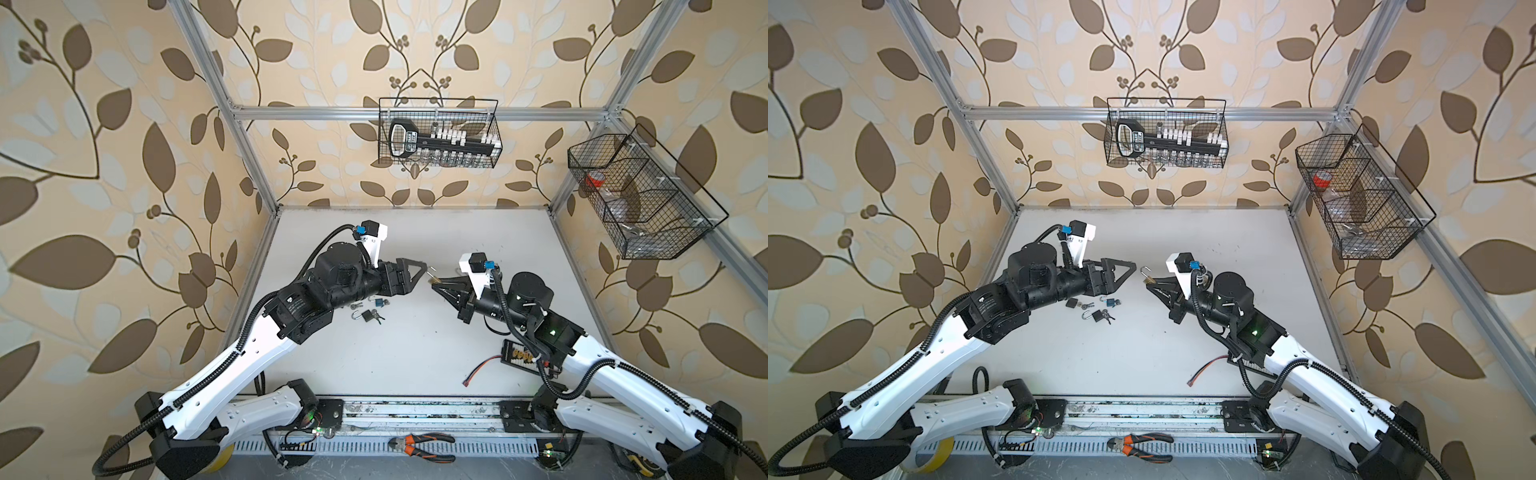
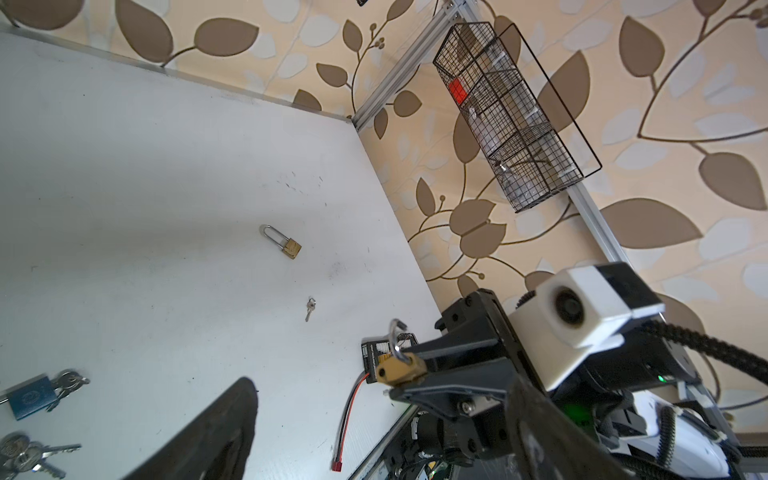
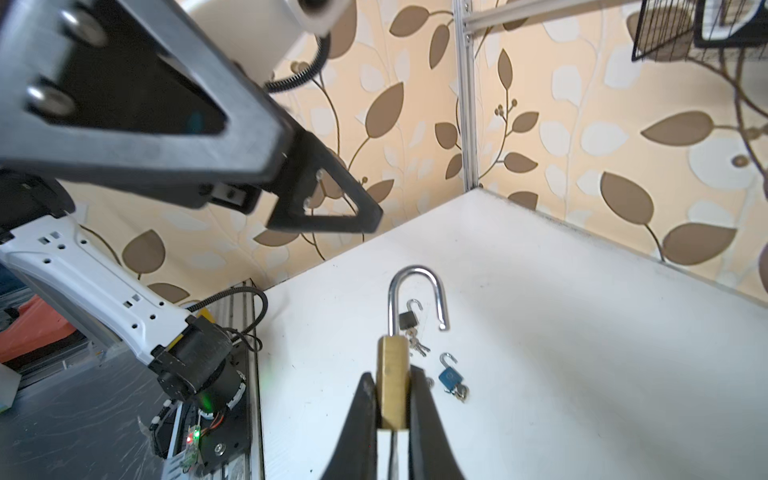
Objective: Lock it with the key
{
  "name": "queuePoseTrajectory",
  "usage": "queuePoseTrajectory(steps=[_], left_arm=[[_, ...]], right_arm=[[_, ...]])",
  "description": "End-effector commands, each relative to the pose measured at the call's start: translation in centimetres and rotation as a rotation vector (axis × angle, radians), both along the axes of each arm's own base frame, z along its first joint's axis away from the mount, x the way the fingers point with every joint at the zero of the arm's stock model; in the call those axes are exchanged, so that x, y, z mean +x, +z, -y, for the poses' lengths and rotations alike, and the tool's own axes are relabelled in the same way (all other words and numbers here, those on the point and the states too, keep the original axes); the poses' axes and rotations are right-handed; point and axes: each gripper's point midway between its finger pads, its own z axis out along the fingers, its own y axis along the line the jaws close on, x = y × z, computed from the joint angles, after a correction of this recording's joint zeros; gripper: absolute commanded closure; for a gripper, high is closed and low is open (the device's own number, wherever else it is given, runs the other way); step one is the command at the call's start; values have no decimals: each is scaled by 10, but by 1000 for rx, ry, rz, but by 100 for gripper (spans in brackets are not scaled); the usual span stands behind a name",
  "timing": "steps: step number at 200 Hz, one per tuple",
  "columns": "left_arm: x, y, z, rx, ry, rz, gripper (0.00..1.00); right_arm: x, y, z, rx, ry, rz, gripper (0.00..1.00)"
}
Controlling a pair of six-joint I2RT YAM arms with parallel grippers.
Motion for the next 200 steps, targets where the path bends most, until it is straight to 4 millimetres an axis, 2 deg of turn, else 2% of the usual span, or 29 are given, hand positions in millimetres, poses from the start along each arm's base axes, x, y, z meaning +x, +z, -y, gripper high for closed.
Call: queuePoseTrajectory(steps=[1,53,102,147,168,200], left_arm=[[3,5,2,52,-11,46,1],[7,7,11,63,-65,78,1],[22,14,12,16,-159,62,1],[20,-3,25,81,-268,42,6],[15,-11,30,92,-311,27,2],[11,-23,34,108,-330,11,2]], right_arm=[[3,-2,4,-20,16,-58,100],[6,-9,16,-31,108,-169,100],[-1,-9,18,-42,158,-137,100],[-13,-2,18,-49,215,-57,100],[-18,4,20,-43,220,-15,100],[-22,11,20,-26,234,16,100]])
